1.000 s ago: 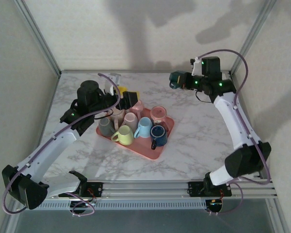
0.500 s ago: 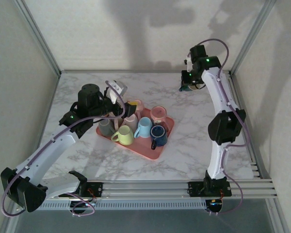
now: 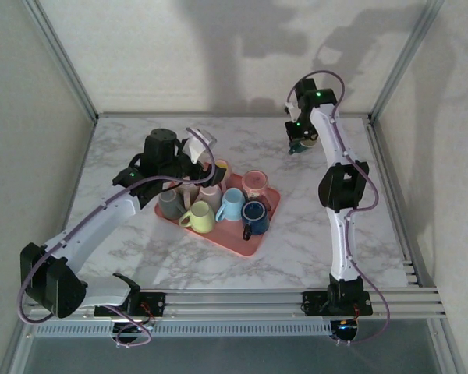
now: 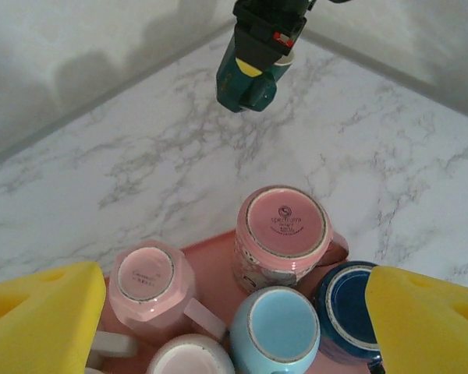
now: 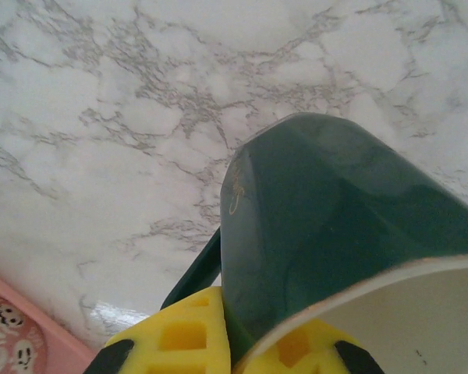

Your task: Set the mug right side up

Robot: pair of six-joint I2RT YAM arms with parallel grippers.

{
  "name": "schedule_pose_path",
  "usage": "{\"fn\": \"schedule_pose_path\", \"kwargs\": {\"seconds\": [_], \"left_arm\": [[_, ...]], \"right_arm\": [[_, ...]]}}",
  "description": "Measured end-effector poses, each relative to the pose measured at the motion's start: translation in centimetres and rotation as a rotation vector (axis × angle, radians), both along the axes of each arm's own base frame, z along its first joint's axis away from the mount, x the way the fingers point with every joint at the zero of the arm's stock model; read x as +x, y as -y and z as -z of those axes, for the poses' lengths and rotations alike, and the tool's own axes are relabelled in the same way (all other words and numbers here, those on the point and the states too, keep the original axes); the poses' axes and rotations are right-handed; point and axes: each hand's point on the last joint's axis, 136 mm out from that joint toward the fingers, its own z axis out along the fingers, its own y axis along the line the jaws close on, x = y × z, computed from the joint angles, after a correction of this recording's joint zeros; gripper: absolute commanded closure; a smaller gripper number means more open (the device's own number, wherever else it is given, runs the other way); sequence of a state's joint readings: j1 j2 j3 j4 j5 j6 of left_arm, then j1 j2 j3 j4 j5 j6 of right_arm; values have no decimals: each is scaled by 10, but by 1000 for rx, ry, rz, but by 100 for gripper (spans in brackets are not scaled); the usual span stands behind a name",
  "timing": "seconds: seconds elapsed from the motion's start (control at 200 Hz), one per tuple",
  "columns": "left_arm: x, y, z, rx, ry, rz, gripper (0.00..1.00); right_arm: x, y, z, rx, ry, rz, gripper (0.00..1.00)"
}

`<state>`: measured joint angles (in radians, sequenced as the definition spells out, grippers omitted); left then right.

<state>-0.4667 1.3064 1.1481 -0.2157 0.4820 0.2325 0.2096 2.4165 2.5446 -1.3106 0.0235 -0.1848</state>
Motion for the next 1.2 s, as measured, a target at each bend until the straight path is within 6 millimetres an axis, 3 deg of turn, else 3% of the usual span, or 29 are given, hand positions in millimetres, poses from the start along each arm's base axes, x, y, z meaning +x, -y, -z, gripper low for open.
{"fn": "schedule_pose_path", "kwargs": {"seconds": [0.356,0.736,1.041,1.202], "left_arm": [[2,-1,8,18,2,-1,13],[1,0,22,35,-19,8,12],[3,-1,21,31,-23,-4,11],[7,-5,22,27,-31,-50,11]], "right_arm": [[-2,3,27,-26,-64,-42,100],[-1,1,32,-21,-69,-55,66],[0,-3,30,12,-66,-38,61],[-7,-9,17,68,-48,-11,54]]}}
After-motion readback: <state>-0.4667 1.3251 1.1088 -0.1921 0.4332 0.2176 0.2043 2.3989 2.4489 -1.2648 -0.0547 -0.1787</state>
